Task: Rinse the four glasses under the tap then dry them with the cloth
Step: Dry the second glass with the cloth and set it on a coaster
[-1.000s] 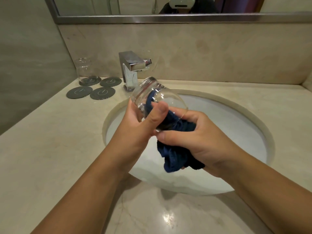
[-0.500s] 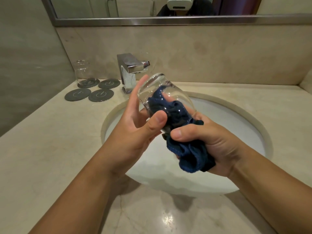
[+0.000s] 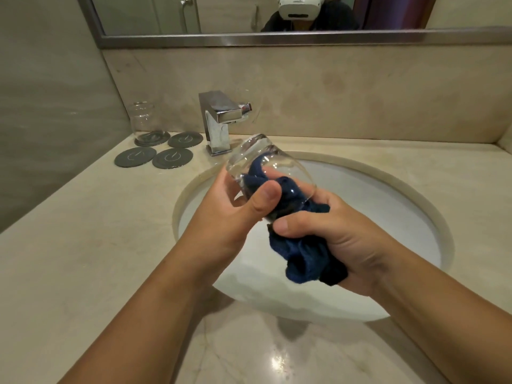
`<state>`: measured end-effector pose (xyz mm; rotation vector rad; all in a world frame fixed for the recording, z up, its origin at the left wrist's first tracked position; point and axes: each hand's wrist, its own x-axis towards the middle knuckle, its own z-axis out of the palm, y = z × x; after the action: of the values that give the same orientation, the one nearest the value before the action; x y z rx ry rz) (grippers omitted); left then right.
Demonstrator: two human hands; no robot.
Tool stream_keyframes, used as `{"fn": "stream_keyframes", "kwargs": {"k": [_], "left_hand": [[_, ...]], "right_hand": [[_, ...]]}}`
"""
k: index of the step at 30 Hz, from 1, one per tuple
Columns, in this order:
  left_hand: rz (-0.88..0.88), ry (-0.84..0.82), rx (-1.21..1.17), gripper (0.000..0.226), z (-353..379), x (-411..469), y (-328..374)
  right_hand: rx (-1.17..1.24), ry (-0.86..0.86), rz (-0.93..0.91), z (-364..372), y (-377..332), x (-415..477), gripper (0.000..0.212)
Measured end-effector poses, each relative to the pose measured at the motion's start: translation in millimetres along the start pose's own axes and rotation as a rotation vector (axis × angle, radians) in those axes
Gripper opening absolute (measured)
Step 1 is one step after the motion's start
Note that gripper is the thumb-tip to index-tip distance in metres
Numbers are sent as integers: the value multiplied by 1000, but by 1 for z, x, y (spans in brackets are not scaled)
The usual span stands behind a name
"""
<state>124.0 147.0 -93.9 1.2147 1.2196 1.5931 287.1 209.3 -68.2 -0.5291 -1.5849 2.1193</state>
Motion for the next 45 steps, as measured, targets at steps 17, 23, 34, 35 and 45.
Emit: {"fn": "stream_keyframes", "kwargs": {"k": [17,23,34,35,45], "left_hand": [[-42,53,41,96,2,3,-7],[-9,-41,15,102,0,1,-3],[-29,43,60,103,4,2,-6],[-12,34,50,105,3,2,-5],[-88,-25,-25,83,5,-2,-5]], "right_hand": [[-138,101,-53,3,2,2,54],[120,26,-19,-5,-3,0,46],[-124,71,-52,1,1,1,52],[-66,47,-35,-1,-1,1,49],[-73,66,-52,-4,0,1,50]]}}
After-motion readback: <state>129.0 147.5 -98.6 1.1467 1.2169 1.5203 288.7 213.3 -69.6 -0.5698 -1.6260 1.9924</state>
